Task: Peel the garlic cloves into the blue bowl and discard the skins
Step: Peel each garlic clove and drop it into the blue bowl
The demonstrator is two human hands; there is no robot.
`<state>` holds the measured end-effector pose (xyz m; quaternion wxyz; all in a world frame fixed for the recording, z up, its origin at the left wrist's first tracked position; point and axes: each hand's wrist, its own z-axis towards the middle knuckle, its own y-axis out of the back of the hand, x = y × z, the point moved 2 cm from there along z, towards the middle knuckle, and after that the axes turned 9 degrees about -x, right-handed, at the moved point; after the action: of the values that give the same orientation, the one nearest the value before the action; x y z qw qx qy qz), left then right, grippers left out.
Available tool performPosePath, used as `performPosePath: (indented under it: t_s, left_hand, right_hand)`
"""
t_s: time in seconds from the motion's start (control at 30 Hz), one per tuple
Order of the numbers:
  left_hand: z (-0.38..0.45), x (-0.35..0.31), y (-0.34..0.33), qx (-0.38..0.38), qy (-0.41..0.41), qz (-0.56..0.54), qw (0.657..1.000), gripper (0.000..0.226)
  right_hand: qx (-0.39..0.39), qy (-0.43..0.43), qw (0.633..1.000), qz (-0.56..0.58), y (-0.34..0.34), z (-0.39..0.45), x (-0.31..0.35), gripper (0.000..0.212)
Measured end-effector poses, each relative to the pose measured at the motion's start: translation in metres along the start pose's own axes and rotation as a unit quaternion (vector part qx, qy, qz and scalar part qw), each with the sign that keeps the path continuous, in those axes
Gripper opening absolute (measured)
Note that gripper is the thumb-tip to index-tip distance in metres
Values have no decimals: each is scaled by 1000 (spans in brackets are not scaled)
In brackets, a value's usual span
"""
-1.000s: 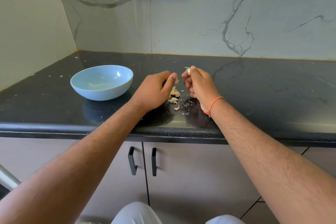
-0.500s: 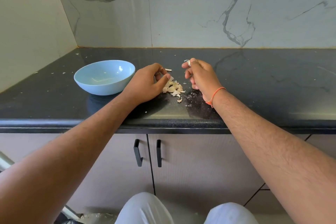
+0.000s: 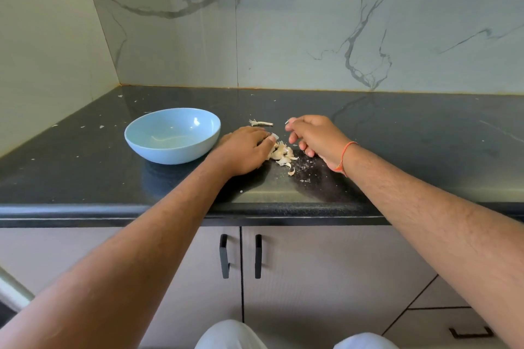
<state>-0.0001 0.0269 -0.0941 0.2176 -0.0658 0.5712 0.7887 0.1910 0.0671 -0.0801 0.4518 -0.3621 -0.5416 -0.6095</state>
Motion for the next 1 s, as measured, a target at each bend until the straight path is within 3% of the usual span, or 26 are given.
performPosePath:
  t_s: [0.2,0.33,0.43,0.6,0.67,0.8,1.0]
  left_hand:
    - [10,13,-3,-100,59,-97,989,35]
    - [10,14,-3,-113,61,-99,987,34]
    - [10,15,-2,-121,51,-115,985,39]
    - [10,16,-3,-135,59,-128,981,36]
    - [7,10,0,-130,57,-127,982,36]
    - [1,2,6,-119,24,-127,984,35]
    - [-11,-8,11,-92,-2,-98,991,25]
  right_hand:
    - [37,76,962,-258,-18,26,27,19]
    - [55,132,932,-333,-39,34,37,24]
    - [30,176,930,-320,-43,27,36,25]
    - [56,273,897,-342,-34,0,12,38]
    - [52,292,901,-316,-25,-9,5,38]
    - [41,241,949,-199,3,-26,4,26]
    - [-25,205,966,-157,29,-38,-12,15]
